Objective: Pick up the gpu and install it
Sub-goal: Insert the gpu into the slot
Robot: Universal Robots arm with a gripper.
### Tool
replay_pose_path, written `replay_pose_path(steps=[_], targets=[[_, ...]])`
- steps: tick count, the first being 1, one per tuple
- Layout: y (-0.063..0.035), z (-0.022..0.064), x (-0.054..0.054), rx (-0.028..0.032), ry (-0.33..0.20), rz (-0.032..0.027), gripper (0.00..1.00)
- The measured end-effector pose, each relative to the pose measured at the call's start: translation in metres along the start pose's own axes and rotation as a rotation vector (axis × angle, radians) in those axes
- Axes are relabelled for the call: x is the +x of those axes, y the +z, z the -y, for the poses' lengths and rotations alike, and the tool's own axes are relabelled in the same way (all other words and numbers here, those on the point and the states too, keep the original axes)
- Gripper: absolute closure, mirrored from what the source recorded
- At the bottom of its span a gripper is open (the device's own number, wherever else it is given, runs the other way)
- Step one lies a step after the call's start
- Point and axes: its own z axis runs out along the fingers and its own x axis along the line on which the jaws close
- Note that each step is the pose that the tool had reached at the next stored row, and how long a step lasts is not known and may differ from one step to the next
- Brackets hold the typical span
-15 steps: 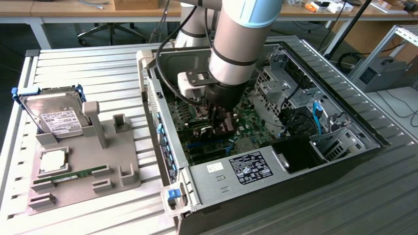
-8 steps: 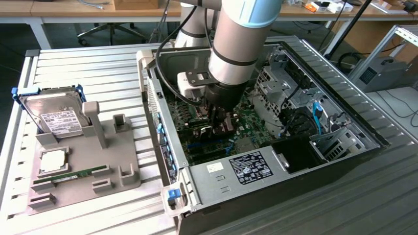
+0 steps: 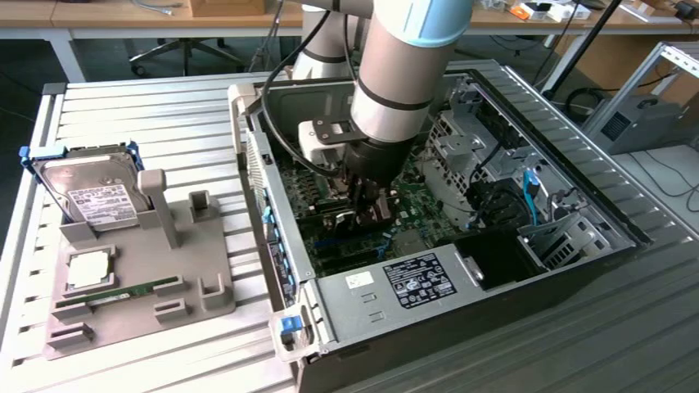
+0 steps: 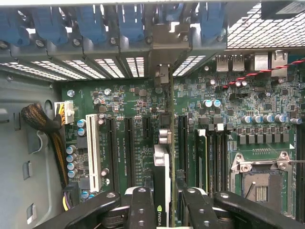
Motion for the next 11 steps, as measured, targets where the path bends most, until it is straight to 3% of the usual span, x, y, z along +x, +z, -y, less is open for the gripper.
replay_pose_path(steps=[11], targets=[[0.0025, 0.0000, 0.0001, 0.0001, 0.000, 0.0002, 0.72]])
